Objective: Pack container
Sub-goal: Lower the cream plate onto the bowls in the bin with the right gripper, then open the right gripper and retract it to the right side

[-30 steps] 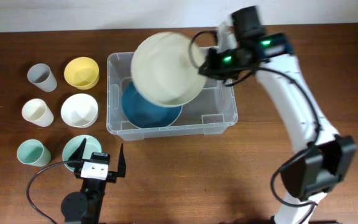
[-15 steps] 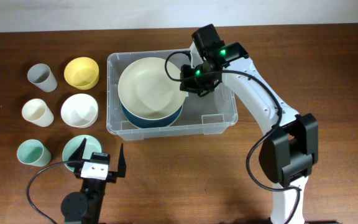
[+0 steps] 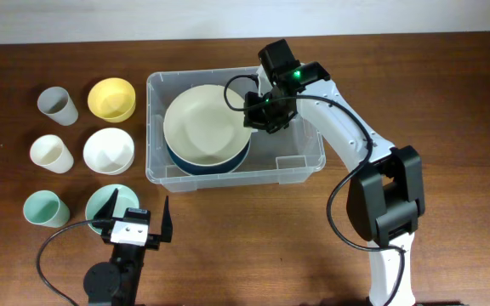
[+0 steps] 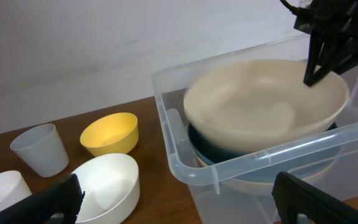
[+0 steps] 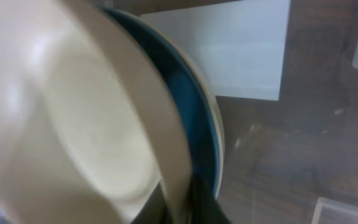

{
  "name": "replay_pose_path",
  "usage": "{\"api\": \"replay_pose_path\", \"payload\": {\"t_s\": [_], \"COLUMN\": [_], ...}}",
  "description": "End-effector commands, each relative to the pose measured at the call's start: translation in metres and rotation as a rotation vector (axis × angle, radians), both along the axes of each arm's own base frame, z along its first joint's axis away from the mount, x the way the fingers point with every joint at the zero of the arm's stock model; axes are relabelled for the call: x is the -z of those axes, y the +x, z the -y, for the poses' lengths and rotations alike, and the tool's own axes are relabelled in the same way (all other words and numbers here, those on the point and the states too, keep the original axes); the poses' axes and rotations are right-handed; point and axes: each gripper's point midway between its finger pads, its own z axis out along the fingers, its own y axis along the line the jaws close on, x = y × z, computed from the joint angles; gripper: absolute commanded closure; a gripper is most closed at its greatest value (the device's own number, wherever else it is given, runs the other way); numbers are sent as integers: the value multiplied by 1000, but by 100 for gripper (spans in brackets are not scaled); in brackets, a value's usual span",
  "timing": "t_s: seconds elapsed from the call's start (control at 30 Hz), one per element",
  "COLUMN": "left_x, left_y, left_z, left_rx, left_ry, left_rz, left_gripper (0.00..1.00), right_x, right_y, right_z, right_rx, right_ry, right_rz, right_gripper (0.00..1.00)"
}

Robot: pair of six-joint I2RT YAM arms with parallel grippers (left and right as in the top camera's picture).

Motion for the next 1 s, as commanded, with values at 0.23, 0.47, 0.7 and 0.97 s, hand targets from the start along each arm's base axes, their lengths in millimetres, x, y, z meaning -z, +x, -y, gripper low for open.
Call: {"api": "replay_pose_path", "payload": {"t_s": [0.23,0.47,0.7,0.97], "left_x": [2,1,1,1], "left_y": [0,0,0,0], "left_z": [-2,-2,-2,-2], "left_rx": [-8,-9,-9,-8], "left_ry": [9,9,9,9], "left_rz": [-1,-1,-1,-1], "left_gripper": [0,0,0,0], "right_x": [1,0,-37,-174], "right_y": [-4,-2,20,41], "right_z": [-10,-12,9,99], "right_rx": [-17,-18,-30,149], "right_ry": [19,18,-73,-336], "right_rz": [-9,4,149,412], "right_gripper": [61,60,56,1]}}
